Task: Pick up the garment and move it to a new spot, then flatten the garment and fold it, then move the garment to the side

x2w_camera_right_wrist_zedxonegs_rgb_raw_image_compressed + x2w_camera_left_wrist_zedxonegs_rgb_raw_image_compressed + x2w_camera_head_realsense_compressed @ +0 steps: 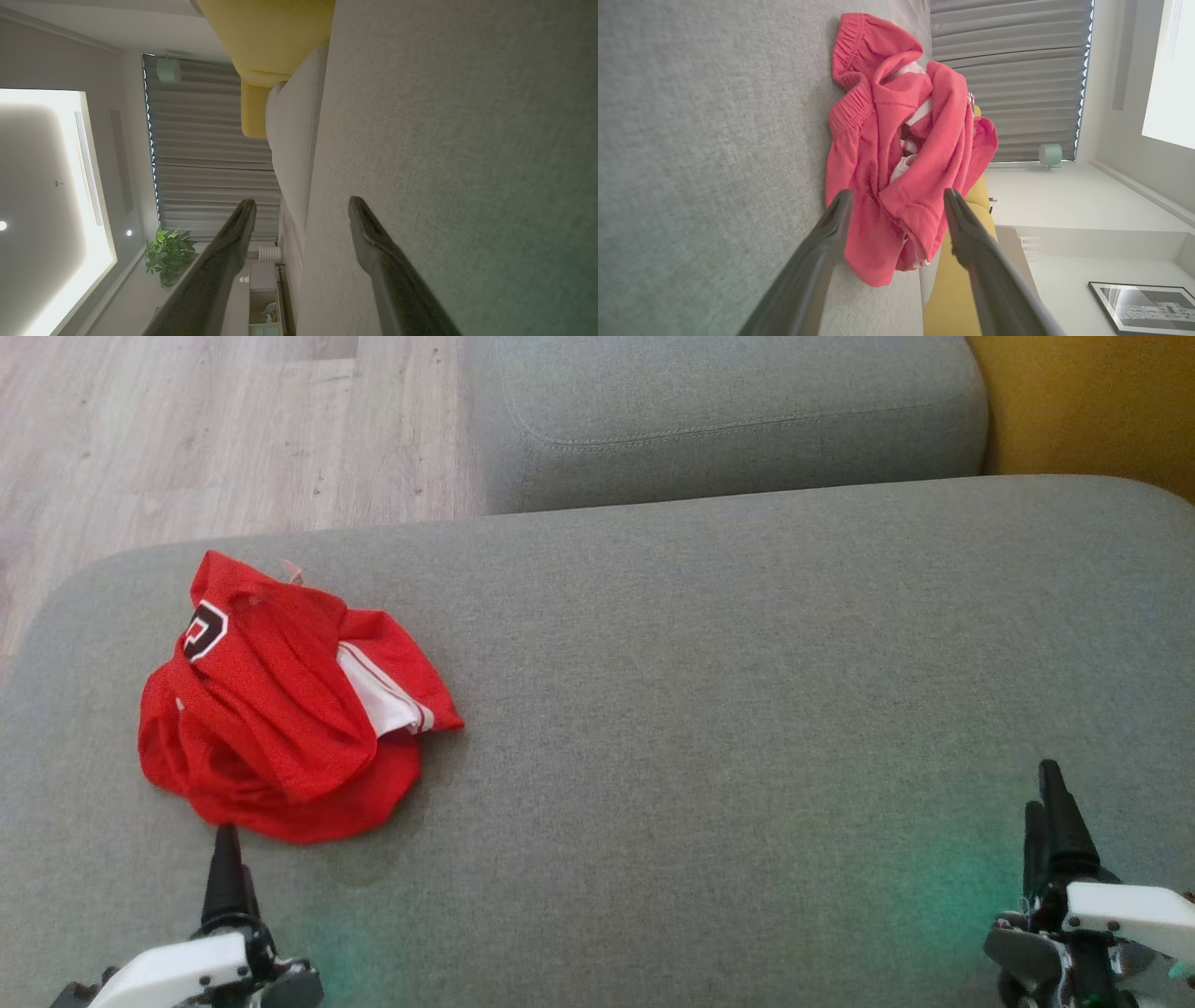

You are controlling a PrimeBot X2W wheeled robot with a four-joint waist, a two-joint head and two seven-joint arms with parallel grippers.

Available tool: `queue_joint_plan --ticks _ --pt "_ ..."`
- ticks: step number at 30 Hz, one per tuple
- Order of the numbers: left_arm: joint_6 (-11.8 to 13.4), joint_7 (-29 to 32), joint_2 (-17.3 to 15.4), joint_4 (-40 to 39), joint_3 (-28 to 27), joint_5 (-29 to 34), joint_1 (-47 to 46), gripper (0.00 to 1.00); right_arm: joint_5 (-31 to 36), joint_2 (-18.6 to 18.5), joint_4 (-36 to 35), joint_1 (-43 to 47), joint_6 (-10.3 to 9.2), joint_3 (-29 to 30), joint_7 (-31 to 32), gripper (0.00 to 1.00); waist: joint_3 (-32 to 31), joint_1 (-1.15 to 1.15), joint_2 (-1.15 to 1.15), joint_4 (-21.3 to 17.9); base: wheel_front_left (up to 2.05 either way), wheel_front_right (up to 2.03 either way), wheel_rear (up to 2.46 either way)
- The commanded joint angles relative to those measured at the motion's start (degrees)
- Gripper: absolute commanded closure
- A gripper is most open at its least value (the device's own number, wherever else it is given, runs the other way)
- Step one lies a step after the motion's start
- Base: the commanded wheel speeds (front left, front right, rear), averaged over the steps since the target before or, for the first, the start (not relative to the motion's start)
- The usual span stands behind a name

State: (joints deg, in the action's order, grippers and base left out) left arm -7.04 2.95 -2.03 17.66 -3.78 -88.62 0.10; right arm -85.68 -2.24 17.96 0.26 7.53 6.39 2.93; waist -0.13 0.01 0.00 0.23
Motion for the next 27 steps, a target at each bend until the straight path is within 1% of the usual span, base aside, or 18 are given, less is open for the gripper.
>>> queue_joint_plan --ticks 1,6,12,16,27 --pt "-0.09 -0.42 -0.39 -2.35 -0.55 0.99 -1.65 0.00 1.31 -0.26 -2.34 -1.85 -0.01 -0.23 -0.47 0.00 0.00 -0.01 0.00 0.01 0.00 0.00 0.00" --pt "-0.07 -1.44 -0.42 -3.32 -2.34 3.95 -1.97 0.00 7.57 -0.28 -3.97 -2.02 -0.01 -0.11 -1.49 0.00 0.03 -0.01 0.00 -0.05 0.00 0.00 0.00" --pt "1.02 -2.46 -0.45 -5.72 -2.84 9.73 -2.40 0.00 15.02 -0.30 -6.13 -2.24 -0.01 -0.41 -2.51 0.00 0.08 -0.01 0.00 -0.28 0.00 0.00 0.00" --pt "1.70 -3.14 -0.46 -7.67 -1.73 13.80 -2.38 0.00 19.68 -0.32 -7.43 -2.40 -0.01 -0.88 -3.18 0.00 0.08 -0.01 0.00 -0.36 0.00 0.00 0.00" --pt "3.96 -5.01 -0.51 -12.22 2.95 27.60 -2.70 0.00 32.88 -0.36 -10.83 -2.23 -0.02 -3.02 -5.04 0.00 0.16 -0.01 0.00 -0.27 0.00 0.00 0.00"
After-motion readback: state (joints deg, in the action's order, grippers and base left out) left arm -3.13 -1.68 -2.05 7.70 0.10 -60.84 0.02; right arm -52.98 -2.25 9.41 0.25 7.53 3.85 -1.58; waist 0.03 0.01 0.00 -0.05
